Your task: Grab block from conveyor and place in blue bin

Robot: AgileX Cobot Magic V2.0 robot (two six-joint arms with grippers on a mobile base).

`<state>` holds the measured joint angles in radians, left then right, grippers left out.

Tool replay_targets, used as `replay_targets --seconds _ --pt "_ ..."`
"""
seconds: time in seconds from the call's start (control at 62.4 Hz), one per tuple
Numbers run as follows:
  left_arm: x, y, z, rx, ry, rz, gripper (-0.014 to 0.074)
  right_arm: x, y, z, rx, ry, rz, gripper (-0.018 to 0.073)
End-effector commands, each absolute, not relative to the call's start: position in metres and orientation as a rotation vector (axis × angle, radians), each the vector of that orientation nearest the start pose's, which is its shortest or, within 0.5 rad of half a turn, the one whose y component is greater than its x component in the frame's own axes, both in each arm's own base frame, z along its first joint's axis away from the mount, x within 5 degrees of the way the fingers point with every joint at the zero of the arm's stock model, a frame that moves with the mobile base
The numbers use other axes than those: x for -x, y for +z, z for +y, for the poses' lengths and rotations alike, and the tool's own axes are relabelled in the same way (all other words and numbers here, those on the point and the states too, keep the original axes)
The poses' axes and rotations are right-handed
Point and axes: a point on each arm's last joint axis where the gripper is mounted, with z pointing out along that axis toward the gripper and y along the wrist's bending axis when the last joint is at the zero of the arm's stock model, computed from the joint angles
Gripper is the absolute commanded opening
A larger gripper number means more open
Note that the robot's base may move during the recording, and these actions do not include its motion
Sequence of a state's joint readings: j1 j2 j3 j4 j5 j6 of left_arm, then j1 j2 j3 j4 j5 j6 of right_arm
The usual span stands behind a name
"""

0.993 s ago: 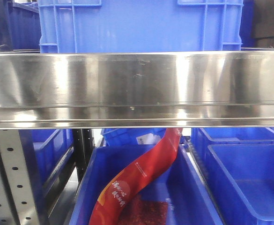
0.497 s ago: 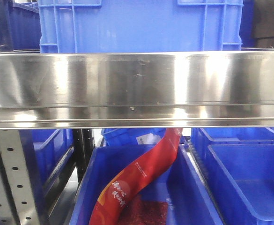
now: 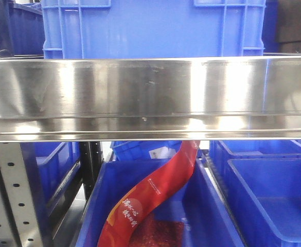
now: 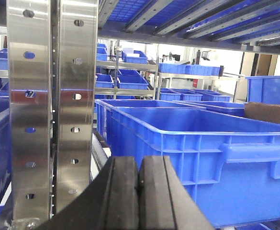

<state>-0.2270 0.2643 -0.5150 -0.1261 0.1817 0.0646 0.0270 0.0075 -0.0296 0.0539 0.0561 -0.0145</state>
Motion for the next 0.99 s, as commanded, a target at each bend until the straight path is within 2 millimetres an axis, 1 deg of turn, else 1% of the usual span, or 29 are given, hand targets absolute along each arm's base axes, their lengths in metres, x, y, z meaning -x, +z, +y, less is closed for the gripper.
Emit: replay_targets --seconds 0.0,0.08,0.256,0.352,0.721,0.977 --pt "-0.0529 0.3537 -0.0139 -0.133 -0.246 1.389 -0.0111 -0.0564 0.2098 0.0014 -0.007 0.045 1.521 -0.0161" --pt "-0.0528 0.3535 -0.0139 -0.133 -0.246 1.390 -0.0111 -0.0561 0.2132 0.0012 -0.008 0.044 1.484 -0.0161" --pt "-0.0528 0.3535 -0.0139 -0.133 -0.246 1.390 -0.0111 -0.0562 0.2126 0.0013 -0.009 0.045 1.490 -0.0161" --pt "-0.0528 0.3535 -0.0139 -0.133 -0.246 1.390 -0.0111 -0.0558 0.2160 0.0011 -0.010 0.044 1.453 -0.0161" --pt "-0.0528 0.3535 -0.0139 -0.133 -0.246 1.390 -0.0111 -0.0559 0.2154 0.0012 0.028 0.003 1.459 -0.0161" --pt "-0.0528 0.3535 -0.0139 -0.133 -0.246 1.390 -0.0111 -0.0559 0.2156 0.0011 0.024 0.007 1.456 -0.0161"
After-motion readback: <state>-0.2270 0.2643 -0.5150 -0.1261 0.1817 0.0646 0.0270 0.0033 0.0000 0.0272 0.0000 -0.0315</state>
